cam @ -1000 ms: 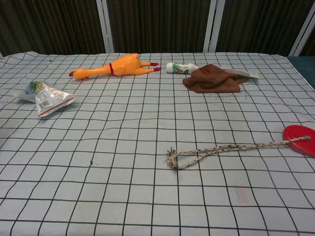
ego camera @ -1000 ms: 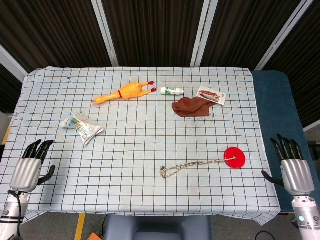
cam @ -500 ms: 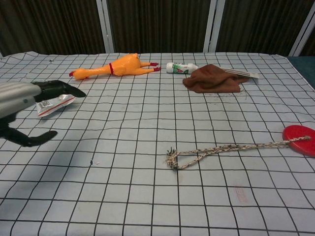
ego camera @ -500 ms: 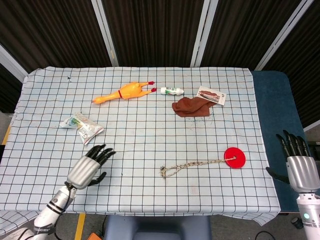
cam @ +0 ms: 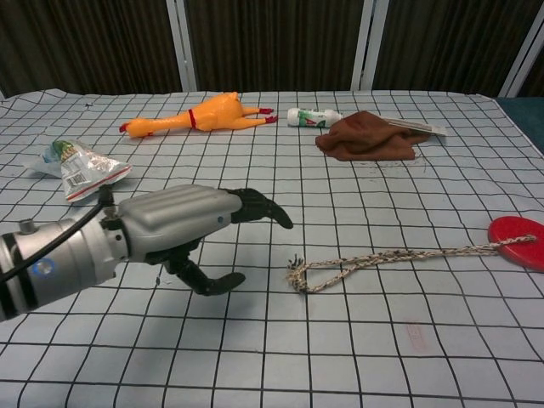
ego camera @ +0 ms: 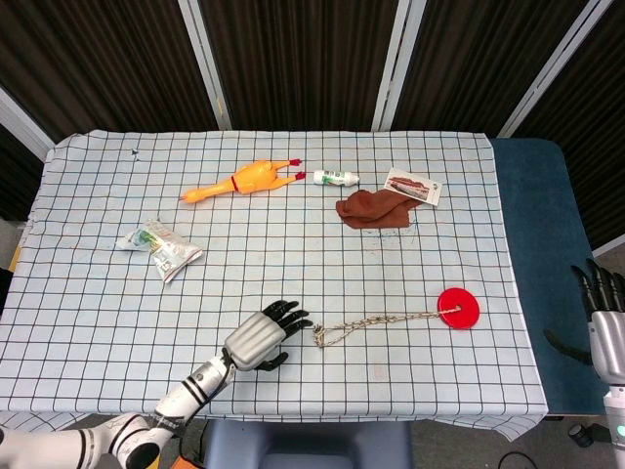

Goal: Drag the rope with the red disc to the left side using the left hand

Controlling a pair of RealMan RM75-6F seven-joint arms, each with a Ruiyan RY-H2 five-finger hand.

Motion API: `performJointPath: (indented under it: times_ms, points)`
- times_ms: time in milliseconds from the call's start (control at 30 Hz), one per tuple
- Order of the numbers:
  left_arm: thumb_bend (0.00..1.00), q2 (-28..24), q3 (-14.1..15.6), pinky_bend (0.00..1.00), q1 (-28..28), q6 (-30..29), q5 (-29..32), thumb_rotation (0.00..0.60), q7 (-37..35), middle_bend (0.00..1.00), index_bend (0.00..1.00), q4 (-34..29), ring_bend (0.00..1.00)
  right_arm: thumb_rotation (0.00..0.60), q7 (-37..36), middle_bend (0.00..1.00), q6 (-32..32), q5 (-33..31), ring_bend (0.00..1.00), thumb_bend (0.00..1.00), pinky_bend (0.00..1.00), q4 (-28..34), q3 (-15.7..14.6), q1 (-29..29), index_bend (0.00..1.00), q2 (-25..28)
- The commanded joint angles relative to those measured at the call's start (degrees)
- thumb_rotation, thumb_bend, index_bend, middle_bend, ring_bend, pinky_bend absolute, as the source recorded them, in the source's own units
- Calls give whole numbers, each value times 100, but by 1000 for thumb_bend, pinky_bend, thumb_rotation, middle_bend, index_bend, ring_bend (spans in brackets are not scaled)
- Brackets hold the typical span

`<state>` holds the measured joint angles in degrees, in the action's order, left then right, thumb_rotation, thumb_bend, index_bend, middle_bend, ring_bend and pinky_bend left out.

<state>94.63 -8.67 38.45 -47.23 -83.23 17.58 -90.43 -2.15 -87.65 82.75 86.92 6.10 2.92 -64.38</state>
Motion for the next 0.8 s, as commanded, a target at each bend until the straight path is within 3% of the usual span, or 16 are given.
performJointPath:
  times_ms: [33, 433, 800]
  points:
    - [425, 571, -384, 114, 486, 418, 780, 600, 318, 113, 184, 296, 14, 600, -79, 0, -34, -20, 0, 290, 0, -71, -12, -51, 0, -8]
    - [403, 1305, -414, 112, 1041, 259, 1777, 600, 1360, 123, 215, 872, 14, 600, -280, 0, -29, -79, 0, 290, 0, -270, -19, -139, 0, -66]
    - [394, 1213, -365, 104, 1278, 97, 2719, 563, 1928, 122, 203, 708, 0, 600, -280, 0, 27, -105, 0, 290, 0, -342, -5, -141, 0, -104]
